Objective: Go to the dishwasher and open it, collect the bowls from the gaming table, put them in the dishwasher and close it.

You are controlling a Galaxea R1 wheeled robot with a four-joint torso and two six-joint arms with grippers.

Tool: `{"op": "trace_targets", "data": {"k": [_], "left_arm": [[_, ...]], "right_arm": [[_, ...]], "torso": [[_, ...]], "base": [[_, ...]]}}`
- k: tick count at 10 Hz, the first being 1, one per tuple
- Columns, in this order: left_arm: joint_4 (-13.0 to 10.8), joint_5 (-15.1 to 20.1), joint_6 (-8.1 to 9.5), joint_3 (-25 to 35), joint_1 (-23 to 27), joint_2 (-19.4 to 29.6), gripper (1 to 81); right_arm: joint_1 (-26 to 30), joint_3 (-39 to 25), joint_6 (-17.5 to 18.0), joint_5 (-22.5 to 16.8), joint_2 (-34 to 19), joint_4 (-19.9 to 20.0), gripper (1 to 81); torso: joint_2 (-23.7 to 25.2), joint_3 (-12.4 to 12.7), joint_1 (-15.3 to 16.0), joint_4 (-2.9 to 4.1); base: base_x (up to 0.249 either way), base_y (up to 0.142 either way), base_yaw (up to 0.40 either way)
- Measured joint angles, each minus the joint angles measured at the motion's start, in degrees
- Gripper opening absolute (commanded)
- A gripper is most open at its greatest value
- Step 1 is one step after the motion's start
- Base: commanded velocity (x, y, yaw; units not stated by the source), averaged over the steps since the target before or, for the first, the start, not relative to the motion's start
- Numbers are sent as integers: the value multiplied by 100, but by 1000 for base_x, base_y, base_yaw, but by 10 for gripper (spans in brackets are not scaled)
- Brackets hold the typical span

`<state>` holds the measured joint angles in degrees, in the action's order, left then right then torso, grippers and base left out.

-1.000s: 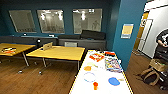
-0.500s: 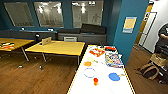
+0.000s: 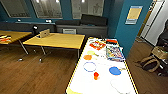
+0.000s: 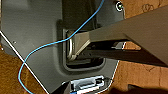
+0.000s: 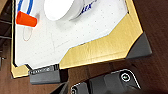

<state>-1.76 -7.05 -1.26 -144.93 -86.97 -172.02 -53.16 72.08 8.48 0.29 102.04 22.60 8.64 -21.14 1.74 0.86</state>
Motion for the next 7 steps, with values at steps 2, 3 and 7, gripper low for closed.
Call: {"op": "trace_targets", "data": {"k": [2,3,7], "left_arm": [[5,-20,0,-16,28,49,811],[5,-39,2,-20,50,44,811],[5,-41,2,-20,89,44,811]], "right_arm": [[728,2,173,-408,-60,30,811],[1045,24,284,-652,2,35,811],[1670,887,805,-1485,458,72,811]], "torso": [[-2,-236,4,0],[-4,-345,4,0],[-9,-398,9,2]], "base": [[0,0,0],[0,0,0],[0,0,0]]}}
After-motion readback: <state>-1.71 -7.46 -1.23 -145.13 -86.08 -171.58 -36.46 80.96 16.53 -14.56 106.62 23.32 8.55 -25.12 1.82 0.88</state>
